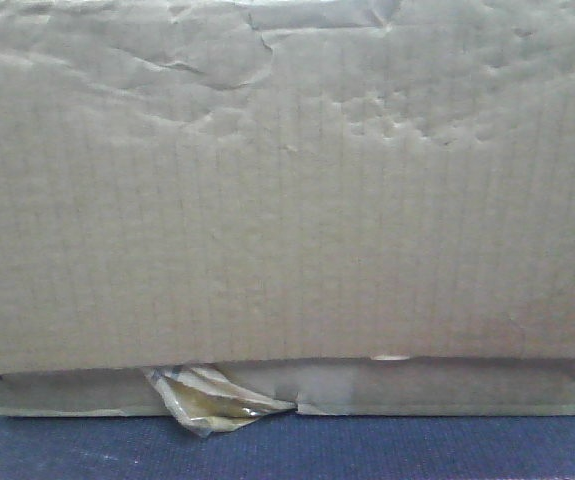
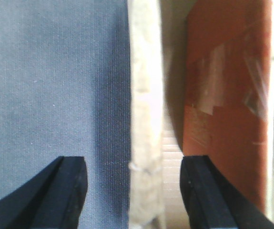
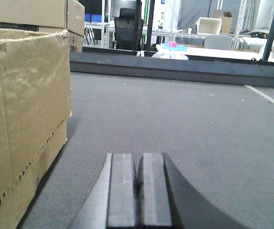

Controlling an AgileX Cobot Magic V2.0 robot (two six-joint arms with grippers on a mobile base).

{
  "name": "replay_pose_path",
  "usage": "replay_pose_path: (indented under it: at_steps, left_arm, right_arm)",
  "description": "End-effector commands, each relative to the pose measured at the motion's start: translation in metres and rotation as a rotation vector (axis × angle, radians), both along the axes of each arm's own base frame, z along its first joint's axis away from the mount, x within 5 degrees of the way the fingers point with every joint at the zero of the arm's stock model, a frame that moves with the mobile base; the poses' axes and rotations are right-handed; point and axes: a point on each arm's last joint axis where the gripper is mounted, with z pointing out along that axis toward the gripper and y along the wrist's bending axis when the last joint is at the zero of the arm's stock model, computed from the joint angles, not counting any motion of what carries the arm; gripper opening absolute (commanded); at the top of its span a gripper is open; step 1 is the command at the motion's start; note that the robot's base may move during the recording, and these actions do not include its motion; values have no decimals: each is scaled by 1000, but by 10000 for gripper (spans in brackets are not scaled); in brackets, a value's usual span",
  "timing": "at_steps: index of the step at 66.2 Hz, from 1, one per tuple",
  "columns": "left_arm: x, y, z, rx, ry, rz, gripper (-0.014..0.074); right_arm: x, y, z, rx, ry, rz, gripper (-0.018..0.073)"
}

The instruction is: Stack two boxes on right shelf middle

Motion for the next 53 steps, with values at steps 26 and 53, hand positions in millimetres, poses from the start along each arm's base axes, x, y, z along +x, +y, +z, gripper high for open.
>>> replay_pose_path:
  at_steps: [26, 53]
  left_arm:
    - [1, 2, 0, 11, -4, -10, 338]
    - [1, 2, 0, 11, -4, -10, 338]
  right_arm:
    - [-8, 1, 75, 3, 65, 4, -162]
    - [61, -4, 114, 161, 779, -20, -162]
